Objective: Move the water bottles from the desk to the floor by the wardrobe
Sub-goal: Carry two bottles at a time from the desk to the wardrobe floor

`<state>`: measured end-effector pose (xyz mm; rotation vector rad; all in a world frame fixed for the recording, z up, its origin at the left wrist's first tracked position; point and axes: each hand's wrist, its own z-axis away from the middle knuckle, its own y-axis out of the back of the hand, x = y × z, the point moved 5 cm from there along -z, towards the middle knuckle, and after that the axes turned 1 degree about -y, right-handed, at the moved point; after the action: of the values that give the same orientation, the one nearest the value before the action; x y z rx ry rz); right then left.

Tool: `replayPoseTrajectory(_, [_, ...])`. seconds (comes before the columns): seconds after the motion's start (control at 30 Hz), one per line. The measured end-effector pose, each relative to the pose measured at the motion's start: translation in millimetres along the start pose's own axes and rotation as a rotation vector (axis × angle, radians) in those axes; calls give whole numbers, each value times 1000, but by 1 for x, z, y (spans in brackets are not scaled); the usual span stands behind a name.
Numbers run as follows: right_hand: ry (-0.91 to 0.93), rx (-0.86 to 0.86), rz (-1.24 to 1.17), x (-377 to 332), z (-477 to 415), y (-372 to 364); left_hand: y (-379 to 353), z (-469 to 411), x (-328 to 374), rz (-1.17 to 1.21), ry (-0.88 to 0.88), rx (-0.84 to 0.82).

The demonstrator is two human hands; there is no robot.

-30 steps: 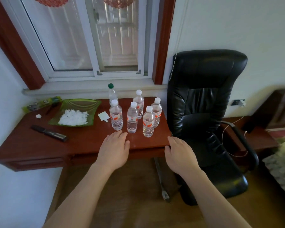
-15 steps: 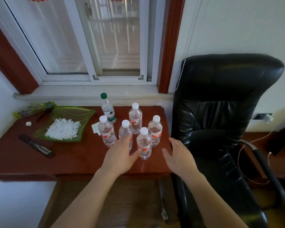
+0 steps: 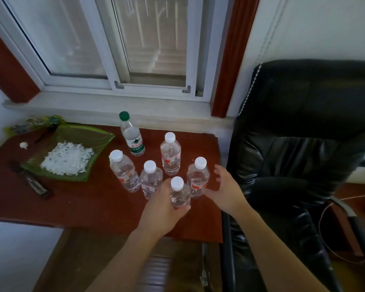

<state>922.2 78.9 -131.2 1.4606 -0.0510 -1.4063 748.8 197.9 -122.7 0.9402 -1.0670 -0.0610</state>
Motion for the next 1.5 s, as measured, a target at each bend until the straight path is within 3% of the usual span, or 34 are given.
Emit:
replayPoseTrajectory(0.4, [158, -166, -132, 6, -44, -21, -14, -10, -10, 77, 98, 60])
replayPoseTrajectory(0.6, [157, -160, -139, 5, -44, -16, -13, -7, -13, 115, 117, 78])
replayPoseTrajectory(1.07, [118, -23, -228, -13, 4, 15, 24, 12, 12, 55, 46, 104])
replayPoseTrajectory(1.5, [21, 224, -265, -38, 128, 35, 61, 53, 36, -17, -240, -7])
